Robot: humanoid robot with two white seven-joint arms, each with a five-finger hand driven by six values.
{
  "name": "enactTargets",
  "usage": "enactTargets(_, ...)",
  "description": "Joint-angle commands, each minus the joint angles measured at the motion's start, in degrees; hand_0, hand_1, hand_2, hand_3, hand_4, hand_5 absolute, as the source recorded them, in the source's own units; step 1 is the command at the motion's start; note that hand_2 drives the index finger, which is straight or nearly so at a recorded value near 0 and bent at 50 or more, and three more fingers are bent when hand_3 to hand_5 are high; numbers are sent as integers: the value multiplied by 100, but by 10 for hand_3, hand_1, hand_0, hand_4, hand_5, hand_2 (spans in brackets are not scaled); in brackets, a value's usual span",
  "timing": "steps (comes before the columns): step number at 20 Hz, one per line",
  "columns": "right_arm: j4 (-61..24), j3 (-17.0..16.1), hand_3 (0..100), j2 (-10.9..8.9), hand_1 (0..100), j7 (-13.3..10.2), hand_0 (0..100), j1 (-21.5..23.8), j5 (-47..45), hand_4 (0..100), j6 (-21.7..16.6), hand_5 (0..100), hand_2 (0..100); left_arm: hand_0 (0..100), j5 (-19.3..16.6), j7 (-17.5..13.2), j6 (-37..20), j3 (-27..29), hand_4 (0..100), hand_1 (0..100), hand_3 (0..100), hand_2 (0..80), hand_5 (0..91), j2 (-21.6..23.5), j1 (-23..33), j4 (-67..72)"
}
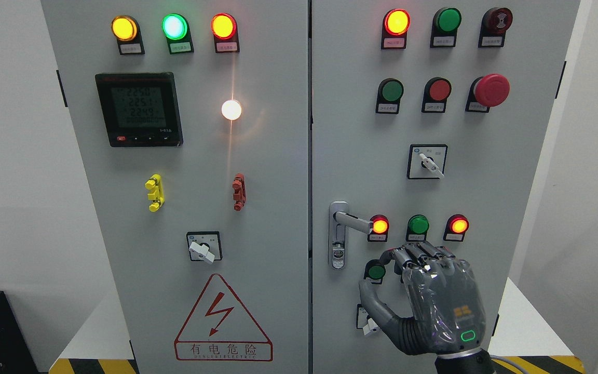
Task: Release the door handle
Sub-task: 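Withdraw the open right hand away from the handle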
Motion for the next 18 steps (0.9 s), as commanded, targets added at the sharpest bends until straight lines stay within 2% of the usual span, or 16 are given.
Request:
enactTargets(1, -120, -1019, 423, 9, 214, -17, 435, 288, -489, 430, -343, 394, 240, 120, -3, 4, 1, 0, 0, 556, 0, 0, 0, 0, -149, 167)
enactTargets(4, -164, -1134, 304, 18, 184, -105, 438, 350, -700, 293, -449, 232, 161, 120, -3, 4, 1, 0, 0, 556, 0, 0, 0, 0, -149, 167)
enactTargets(8, -208, -1248, 193, 9, 157, -70, 444, 368, -841, 178, -527, 136, 108, 120, -3, 4, 1, 0, 0, 556, 0, 0, 0, 0, -158, 167)
enactTargets(11, -208, -1231, 85, -26, 121, -18, 458, 359, -1017, 64, -712, 0, 17, 120, -3, 4, 1, 0, 0, 556, 0, 0, 0, 0, -149, 167)
enactTargets(14, -217, -1178, 26, -26, 107, -9, 456, 307, -1035, 0, -748, 0, 0, 120, 6, 4, 1, 0, 0, 556, 0, 0, 0, 0, -149, 167)
enactTargets(18, -252, -1169, 16, -26, 112, -9, 441, 263, -1035, 0, -748, 0, 0, 120, 6, 4, 1, 0, 0, 556, 0, 0, 0, 0, -149, 167)
